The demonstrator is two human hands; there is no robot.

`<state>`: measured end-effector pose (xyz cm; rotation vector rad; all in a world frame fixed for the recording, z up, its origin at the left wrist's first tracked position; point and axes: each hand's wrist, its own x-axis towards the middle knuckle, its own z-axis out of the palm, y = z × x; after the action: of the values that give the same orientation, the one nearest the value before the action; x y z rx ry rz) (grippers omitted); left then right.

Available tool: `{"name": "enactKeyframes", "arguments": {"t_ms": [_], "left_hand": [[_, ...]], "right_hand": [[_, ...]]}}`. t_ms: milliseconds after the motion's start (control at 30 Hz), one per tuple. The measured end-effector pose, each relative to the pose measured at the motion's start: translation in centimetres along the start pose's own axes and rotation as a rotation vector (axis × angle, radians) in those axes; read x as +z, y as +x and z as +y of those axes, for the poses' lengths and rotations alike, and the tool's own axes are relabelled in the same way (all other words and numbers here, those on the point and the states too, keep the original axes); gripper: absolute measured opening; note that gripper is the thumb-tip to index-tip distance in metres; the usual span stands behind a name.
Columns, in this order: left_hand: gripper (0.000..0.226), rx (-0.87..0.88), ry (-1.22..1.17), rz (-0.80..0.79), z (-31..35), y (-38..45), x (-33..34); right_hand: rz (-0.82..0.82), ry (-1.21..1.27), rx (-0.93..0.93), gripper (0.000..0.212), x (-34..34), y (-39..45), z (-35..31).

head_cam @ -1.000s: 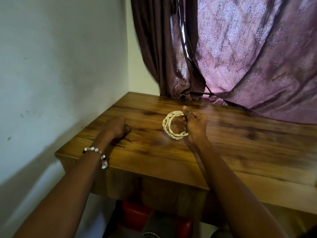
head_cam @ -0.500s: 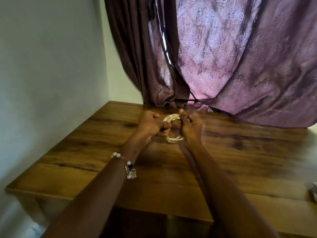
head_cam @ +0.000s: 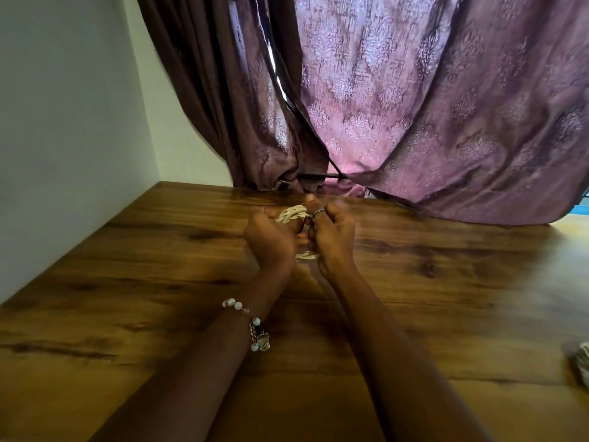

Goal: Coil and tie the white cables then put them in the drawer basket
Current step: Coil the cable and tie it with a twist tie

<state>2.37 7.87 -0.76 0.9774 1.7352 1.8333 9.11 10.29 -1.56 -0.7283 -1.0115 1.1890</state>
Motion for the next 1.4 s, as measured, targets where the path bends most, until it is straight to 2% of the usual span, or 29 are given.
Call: {"name": "enactKeyframes", "arguments": {"t_ms": [100, 200, 367, 533, 633, 733, 867, 967, 1167, 1267, 1333, 1400], "left_hand": [[0.029, -0.033, -0.173, -0.007, 0.1, -0.5, -0.2], [0.029, -0.015, -0.212, 0.001, 0.1, -0.6, -0.4], [0.029, -0.04, -0.241, 0.016, -0.5, -0.4, -0.3], [0.021, -0.288, -0.469, -0.088, 0.0, -0.1, -0.4], [0.015, -0.33, -0.527, -0.195, 0.2, 0.1, -0.5], [0.021, -0.345, -0.566, -0.281, 0.6, 0.2, -0.7], [0.011, -0.263, -0.571, -0.366, 0.3, -0.2, -0.6], [0.006, -0.134, -0.493, -0.322, -0.6, -0.4, -0.3], [0.013, 0.158, -0.149, -0.221, -1.9, 1.0, -0.6], [0.011, 0.336, -0.013, -0.178, -1.9, 1.4, -1.1], [0.012, 0.352, -0.017, -0.194, -2.0, 1.6, -1.2], [0.013, 0.287, -0.069, -0.231, -2.3, 2.0, -1.2]], "right_hand": [[0.003, 0.045, 0.058, 0.034, 0.3, -0.2, -0.4], [-0.009, 0.031, 0.124, 0.026, 0.3, -0.3, -0.4], [-0.013, 0.039, 0.139, 0.034, 0.0, -0.3, -0.4], [0.023, 0.038, 0.107, 0.04, -0.1, -0.2, 0.3], [0.027, 0.051, 0.083, 0.033, -0.2, -0.4, 0.2], [0.033, 0.092, 0.076, 0.027, -0.3, -0.6, -0.2], [0.066, 0.136, 0.116, 0.014, -0.5, -0.8, -0.7], [0.127, 0.155, 0.147, 0.007, -0.5, -0.7, -0.4], [0.162, 0.145, 0.209, 0.021, 0.0, -1.4, -0.3], [0.136, 0.171, 0.211, 0.02, 0.0, -1.6, -0.6], [0.125, 0.178, 0.209, 0.021, -0.1, -1.7, -0.7], [0.111, 0.154, 0.201, 0.021, -0.4, -1.6, -0.6]]}}
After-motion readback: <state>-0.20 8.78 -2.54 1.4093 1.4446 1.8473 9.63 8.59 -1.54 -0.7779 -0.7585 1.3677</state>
